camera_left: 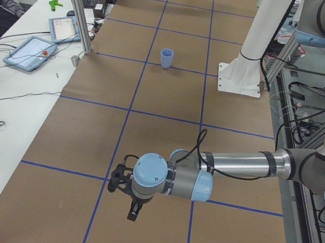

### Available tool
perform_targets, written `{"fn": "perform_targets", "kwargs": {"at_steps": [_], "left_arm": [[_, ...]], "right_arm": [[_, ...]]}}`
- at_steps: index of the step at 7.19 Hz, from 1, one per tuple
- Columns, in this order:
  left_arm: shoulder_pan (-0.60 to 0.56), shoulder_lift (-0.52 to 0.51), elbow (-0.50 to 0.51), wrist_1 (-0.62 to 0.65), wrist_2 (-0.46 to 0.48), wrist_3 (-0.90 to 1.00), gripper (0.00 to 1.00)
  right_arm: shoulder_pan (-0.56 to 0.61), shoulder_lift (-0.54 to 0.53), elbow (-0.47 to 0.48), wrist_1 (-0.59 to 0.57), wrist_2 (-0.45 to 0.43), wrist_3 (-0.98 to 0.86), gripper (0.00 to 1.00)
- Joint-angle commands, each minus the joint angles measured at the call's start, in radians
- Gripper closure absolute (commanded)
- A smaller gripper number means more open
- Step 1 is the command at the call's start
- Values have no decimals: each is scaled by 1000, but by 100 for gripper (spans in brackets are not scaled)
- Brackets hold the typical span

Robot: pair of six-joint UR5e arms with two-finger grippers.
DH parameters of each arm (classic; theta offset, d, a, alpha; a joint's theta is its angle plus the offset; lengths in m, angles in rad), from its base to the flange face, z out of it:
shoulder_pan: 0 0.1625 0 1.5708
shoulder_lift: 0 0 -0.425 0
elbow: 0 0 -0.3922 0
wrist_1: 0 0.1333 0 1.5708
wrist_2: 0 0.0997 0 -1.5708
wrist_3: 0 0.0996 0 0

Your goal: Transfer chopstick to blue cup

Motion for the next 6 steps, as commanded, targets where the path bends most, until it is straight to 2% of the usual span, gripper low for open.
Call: {"fn": "perform_targets", "kwargs": {"at_steps": [1, 3, 4, 5, 6], "left_arm": [[-2, 27, -112, 12, -5, -165, 1], [-3, 29, -117, 12, -8, -166, 1], [-3, 29, -117, 12, -8, -166, 1], [-3, 32, -117, 12, -10, -166, 1], [-3, 44, -118, 10, -11, -166, 1]], "right_arm": [[-130, 88, 7, 7, 82, 1, 100], [-230, 149, 10, 17, 137, 0, 100], [-321, 160, 39, 93, 163, -5, 100], [-426, 167, 46, 229, 224, -2, 100], [-509, 198, 47, 282, 238, 37, 100]]}}
